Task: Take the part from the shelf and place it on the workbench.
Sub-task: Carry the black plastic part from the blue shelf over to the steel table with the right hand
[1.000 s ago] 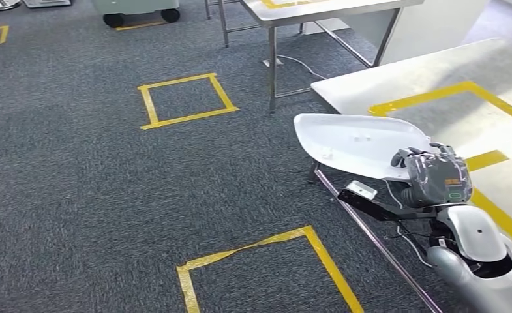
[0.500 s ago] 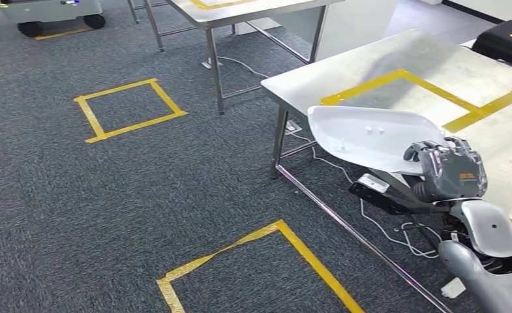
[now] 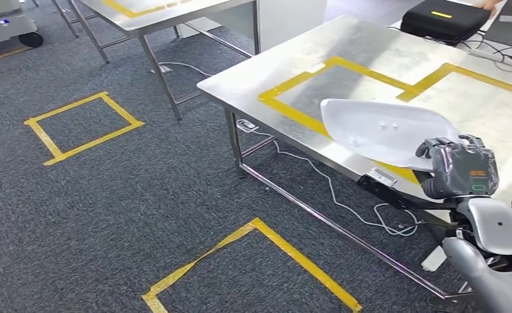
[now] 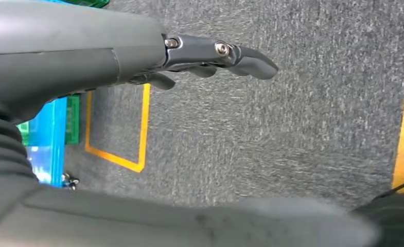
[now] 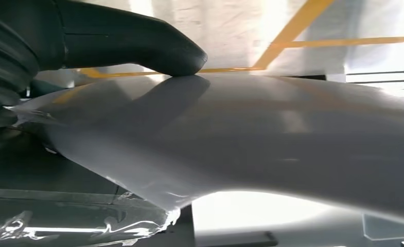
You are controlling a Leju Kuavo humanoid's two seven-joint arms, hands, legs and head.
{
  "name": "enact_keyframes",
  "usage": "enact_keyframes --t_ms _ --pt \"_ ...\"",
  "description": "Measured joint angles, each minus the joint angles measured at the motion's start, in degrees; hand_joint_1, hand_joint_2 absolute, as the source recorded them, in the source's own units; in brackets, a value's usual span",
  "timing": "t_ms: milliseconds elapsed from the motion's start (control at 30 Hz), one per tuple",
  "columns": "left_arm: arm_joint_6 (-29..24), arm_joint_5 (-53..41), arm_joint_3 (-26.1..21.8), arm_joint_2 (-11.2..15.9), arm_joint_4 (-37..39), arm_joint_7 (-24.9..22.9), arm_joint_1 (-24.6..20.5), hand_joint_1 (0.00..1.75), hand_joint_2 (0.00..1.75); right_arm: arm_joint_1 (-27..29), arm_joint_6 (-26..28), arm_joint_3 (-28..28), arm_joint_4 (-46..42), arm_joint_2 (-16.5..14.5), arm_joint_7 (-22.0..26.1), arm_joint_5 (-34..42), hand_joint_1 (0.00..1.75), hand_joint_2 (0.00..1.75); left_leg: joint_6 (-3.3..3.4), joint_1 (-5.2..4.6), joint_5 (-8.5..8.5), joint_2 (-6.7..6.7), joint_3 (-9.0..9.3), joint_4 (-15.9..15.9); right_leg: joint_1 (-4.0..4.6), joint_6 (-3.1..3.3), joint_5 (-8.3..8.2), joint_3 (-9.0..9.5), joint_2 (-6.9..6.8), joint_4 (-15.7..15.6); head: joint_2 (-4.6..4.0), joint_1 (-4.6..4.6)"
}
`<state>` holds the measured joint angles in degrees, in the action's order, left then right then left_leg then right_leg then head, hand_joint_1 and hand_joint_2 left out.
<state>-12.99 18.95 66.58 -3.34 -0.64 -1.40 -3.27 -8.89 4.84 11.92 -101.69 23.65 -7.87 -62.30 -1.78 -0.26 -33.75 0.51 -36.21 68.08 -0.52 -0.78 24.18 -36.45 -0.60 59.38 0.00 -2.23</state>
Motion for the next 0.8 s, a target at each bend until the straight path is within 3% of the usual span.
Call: enact_keyframes --t_ms 33,67,100,133,200,267,367,600,800 --pt "0.0 0.1 0.1 0.0 0.0 0.0 0.0 0.0 1.75 0.1 -0.1 0.0 0.0 0.0 -0.3 -0.4 1.75 1.75 0.0 -0.01 -1.05 -0.22 -2.12 3.6 0.02 0.1 0.04 0.01 0.33 0.0 0.0 0.04" --pt "-0.1 0.2 0.2 0.0 0.0 0.0 0.1 0.0 1.75 0.2 -0.1 -0.1 0.0 0.0 -0.5 -0.8 1.75 1.75 0.06 -0.01 -1.08 -0.29 -3.55 5.7 0.05 0.14 0.06 0.05 0.66 0.0 0.0 0.03" --pt "-0.1 0.2 0.3 0.0 0.0 0.0 0.1 0.0 1.75 0.2 -0.1 -0.1 0.0 0.0 -0.6 -1.1 1.75 1.75 0.18 -0.02 0.11 -0.31 -3.88 5.4 0.05 0.16 0.08 0.12 0.98 0.0 0.0 0.04" --pt "-0.1 0.2 0.3 0.0 0.0 0.0 0.2 0.0 1.75 0.3 0.0 -0.2 0.0 0.0 -0.7 -1.3 1.75 1.75 0.35 -0.02 2.22 -0.33 -3.06 3.0 0.04 0.14 0.1 0.23 1.29 0.0 0.0 0.04" --pt "-0.1 0.2 0.5 0.0 0.0 0.0 0.2 0.0 1.75 0.3 0.0 -0.3 -0.1 0.0 -0.8 -1.5 1.75 1.75 0.72 -0.03 6.5 -0.48 0.25 -4.7 0.09 -0.05 0.2 0.38 1.81 0.1 0.0 0.06" --pt "-0.1 0.3 0.7 -0.1 0.0 0.0 0.1 0.0 1.75 0.4 0.0 -0.4 -0.4 0.0 -0.8 -1.7 1.75 1.75 0.77 0.02 7.96 -0.65 2.42 -9.7 0.29 -0.28 0.29 0.24 2.16 0.2 0.0 0.05" --pt "-0.1 0.6 0.7 -0.2 0.0 0.0 0.1 0.0 1.75 0.9 0.1 -0.6 -0.7 0.0 -0.8 -1.8 1.75 1.75 0.59 0.08 7.92 -0.71 2.7 -10.7 0.48 0.13 0.19 0.23 2.2 -0.1 0.0 0.0" --pt "-0.1 0.9 0.8 -0.4 0.0 0.0 0.1 0.0 1.75 1.5 0.2 -1.2 -1.0 0.0 -0.9 -1.8 1.75 1.75 1.22 0.0 8.0 -0.73 2.65 -10.7 0.42 -0.91 -0.42 0.68 2.17 -1.0 0.0 0.02" --pt "-0.3 1.1 1.1 -0.4 0.0 -0.1 0.1 0.0 1.75 2.9 0.0 -1.6 -1.3 0.0 -1.1 -1.2 1.75 1.75 1.38 0.0 8.01 -0.73 2.65 -10.7 0.41 -1.06 -0.45 0.64 2.17 -1.1 0.0 0.04"
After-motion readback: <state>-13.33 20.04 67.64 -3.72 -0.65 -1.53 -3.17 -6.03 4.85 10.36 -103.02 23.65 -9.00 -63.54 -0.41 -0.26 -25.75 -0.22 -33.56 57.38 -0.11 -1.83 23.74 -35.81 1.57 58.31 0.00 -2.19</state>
